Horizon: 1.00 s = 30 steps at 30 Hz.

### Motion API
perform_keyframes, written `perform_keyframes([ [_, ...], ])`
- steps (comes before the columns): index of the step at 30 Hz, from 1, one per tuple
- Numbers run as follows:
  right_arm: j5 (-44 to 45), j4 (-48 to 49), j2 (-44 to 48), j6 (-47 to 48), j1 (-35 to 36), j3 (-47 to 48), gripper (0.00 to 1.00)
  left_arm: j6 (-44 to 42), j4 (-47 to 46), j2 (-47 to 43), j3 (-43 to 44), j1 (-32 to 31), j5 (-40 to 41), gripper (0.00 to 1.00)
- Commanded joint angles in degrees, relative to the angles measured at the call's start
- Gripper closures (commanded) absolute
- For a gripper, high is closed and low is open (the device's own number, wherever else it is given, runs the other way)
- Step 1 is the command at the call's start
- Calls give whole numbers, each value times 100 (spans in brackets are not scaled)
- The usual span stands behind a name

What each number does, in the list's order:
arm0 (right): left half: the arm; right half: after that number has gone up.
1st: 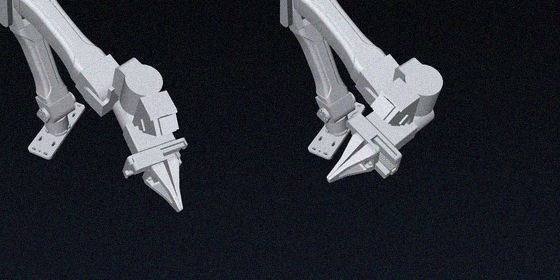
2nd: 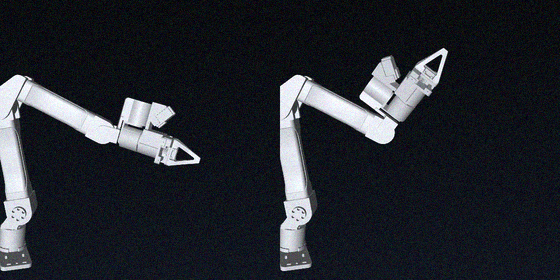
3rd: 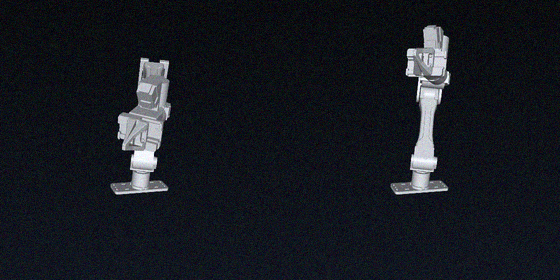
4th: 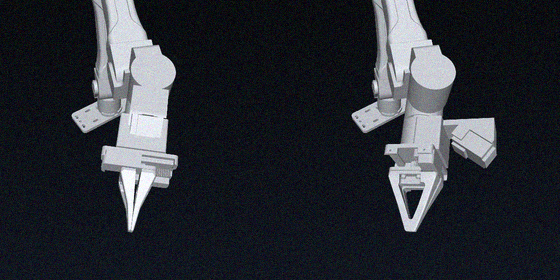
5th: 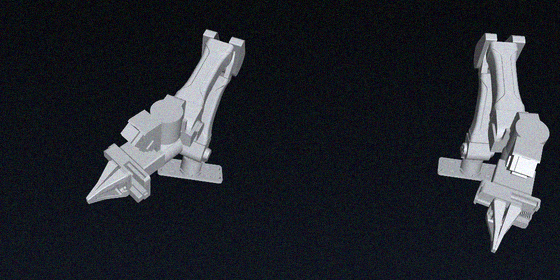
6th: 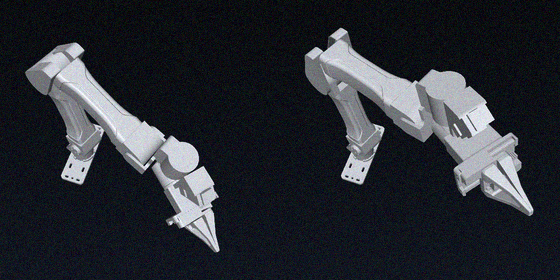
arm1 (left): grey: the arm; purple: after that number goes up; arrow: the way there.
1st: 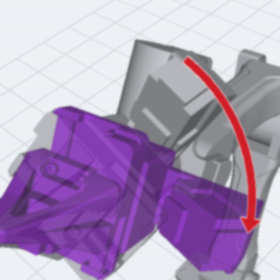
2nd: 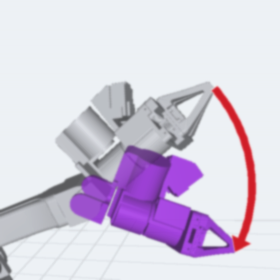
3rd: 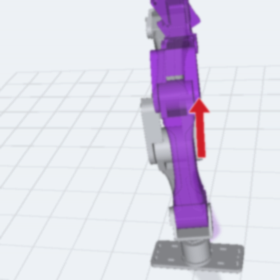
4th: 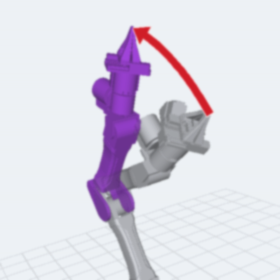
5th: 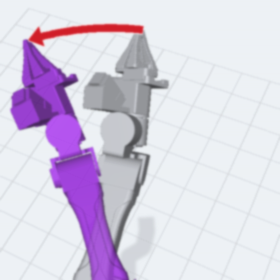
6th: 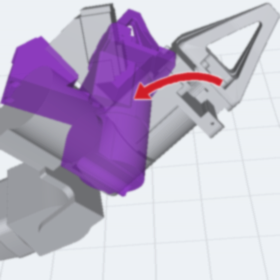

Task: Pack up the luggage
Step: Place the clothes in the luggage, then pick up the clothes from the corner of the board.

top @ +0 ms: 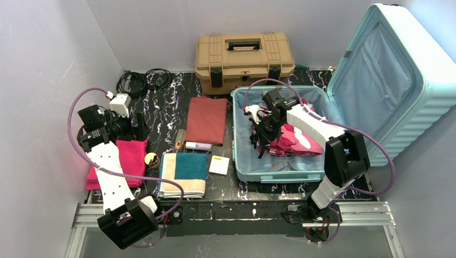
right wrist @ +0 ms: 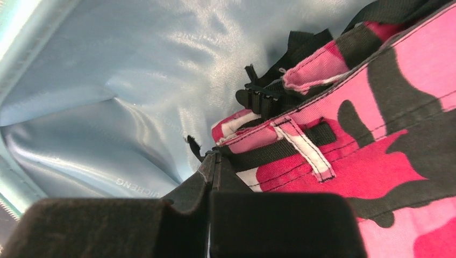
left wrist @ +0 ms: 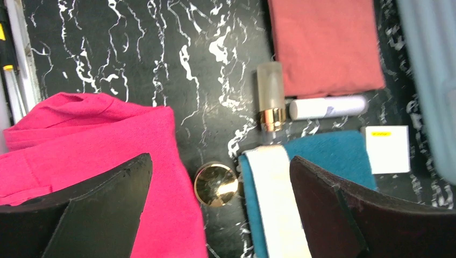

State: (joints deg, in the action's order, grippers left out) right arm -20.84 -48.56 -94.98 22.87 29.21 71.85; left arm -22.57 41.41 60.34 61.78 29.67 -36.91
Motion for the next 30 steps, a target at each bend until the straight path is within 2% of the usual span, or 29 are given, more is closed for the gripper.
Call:
perform_keyframes([
  [1, -140, -155, 472, 36, -3, 741, 99, -995, 564, -138, -97, 21, 419, 2],
  [3, -281, -291, 609, -3, -3, 1105, 95, -1185, 627, -231, -254, 22, 610, 2],
  [7, -639, -445, 629, -209, 41, 1860, 63, -1361, 625, -330, -542, -6, 1083, 2],
  [8, -701, -443, 606, -281, 58, 2032, 58, -1376, 621, -324, -604, -27, 1183, 2],
  [13, -826, -133, 266, -772, 249, 2759, 45, -1348, 403, -174, -960, -150, 1561, 2],
  [16, -944, 193, 102, -1023, 301, 2970, 41, -1282, 1, -44, -1216, -418, 2047, 2],
  [22, -1140, 388, -134, -1142, 326, 3030, 39, -1082, -949, 301, -1629, -1199, 3567, 2],
  [30, -1152, 672, -8, -1152, 329, 2659, 38, -777, -1539, 1295, -1431, -1514, 4524, 2],
])
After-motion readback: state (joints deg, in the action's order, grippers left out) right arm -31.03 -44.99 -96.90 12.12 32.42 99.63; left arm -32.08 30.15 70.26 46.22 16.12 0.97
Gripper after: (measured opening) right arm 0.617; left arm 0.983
